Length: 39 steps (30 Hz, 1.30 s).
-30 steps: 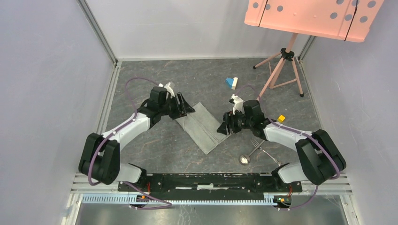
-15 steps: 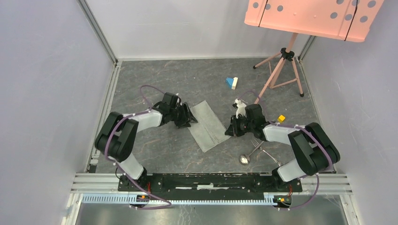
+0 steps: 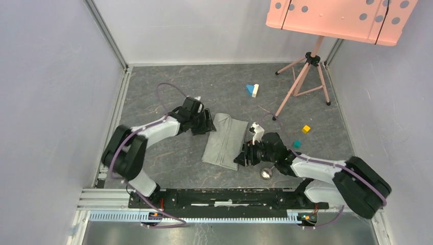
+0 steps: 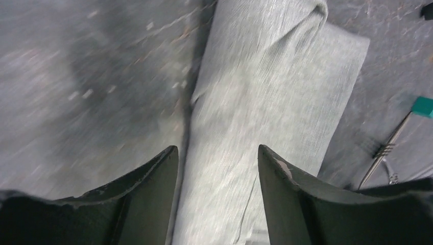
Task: Fold the napkin into a case and place the utensils inside
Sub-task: Rotate the 2/3-rectangle-folded napkin at the center of the board, then pick up the 2/3-rectangle-folded napkin at the center of the board.
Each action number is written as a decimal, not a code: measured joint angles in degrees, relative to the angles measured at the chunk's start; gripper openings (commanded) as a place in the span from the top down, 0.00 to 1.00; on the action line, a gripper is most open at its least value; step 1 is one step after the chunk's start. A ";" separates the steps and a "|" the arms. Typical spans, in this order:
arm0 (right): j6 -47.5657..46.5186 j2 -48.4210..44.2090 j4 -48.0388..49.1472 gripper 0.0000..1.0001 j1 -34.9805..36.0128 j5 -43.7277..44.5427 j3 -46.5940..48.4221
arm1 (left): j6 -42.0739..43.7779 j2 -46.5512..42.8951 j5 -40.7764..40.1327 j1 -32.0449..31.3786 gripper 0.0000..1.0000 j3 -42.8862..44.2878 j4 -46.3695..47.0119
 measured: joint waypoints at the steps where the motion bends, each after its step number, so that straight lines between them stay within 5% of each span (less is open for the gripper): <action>1: -0.68 -1.66 -1.79 0.25 -0.22 1.05 0.37 | 0.48 -2.97 -1.22 -0.02 0.30 -1.29 -1.79; 5: -5.70 -8.31 -9.86 0.15 -4.52 4.79 2.75 | 1.31 -16.72 -6.23 -2.40 0.21 -5.53 -7.41; 9: -10.25 -12.37 -15.76 0.14 -14.84 7.04 3.87 | -0.70 -25.29 -11.10 -14.34 0.24 -7.13 -8.90; 13: -13.09 -12.39 -20.63 0.15 -22.71 7.80 5.97 | -4.81 -20.68 -16.33 -29.22 0.26 -4.13 -10.91; 17: -13.64 -11.47 -22.14 0.16 -30.88 4.63 6.34 | -6.51 -8.94 -22.03 -37.07 0.28 4.15 -16.20; 33: -14.47 -12.46 -21.86 0.17 -35.78 -6.56 2.80 | -6.84 11.78 -29.24 -40.68 0.41 18.88 -26.91; 39: -14.82 -11.91 -20.79 0.17 -35.78 -8.83 2.69 | -6.88 13.73 -31.67 -40.74 0.61 20.55 -29.73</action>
